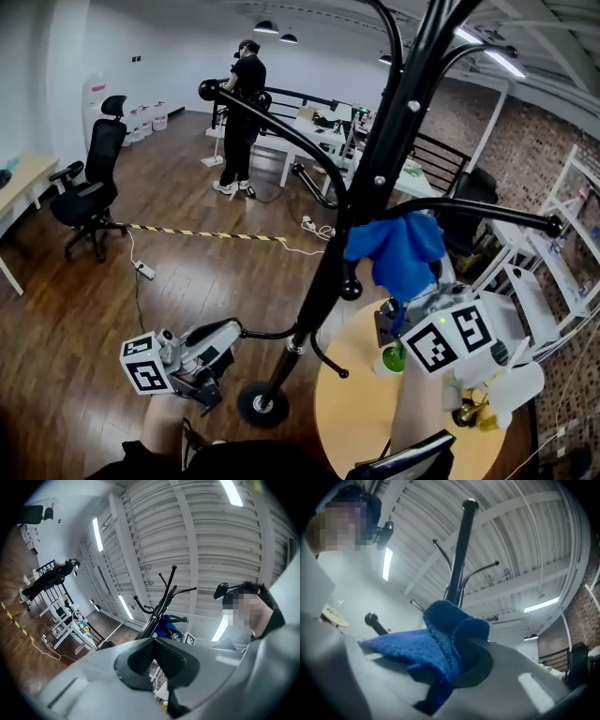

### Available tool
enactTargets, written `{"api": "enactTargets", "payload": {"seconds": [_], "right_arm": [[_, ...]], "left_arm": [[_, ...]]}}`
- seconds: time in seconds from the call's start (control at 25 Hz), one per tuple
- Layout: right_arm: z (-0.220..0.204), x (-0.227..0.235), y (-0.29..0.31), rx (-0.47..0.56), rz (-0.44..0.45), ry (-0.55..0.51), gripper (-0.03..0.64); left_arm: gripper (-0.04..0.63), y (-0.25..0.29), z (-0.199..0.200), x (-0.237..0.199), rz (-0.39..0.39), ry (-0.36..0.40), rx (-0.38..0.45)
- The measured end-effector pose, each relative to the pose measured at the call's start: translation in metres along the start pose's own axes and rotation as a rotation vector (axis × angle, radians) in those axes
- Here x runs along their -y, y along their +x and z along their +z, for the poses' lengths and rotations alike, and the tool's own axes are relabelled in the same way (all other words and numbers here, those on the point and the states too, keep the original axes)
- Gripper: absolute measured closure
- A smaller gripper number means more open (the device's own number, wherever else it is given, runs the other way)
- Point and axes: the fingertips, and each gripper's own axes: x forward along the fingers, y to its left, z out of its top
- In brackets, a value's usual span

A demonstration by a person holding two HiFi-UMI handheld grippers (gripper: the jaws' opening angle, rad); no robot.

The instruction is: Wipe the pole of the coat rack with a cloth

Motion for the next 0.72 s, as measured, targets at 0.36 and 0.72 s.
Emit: {"api": "enactTargets", "payload": {"seconds": [0.36,0.72], "right_arm": [[-0.111,-0.028,-0.037,-0.193,0.035,0.106,0.594],[-0.286,-0.056,-0.102,-0.767,0.17,0.158,0.595]], "left_arm": [[0.592,-0.02,0.003,-0.007,0.071,-0.001,0.025],[0.592,-0.001,-0.016,-0.01,0.08,-0.021,-0.026]]}}
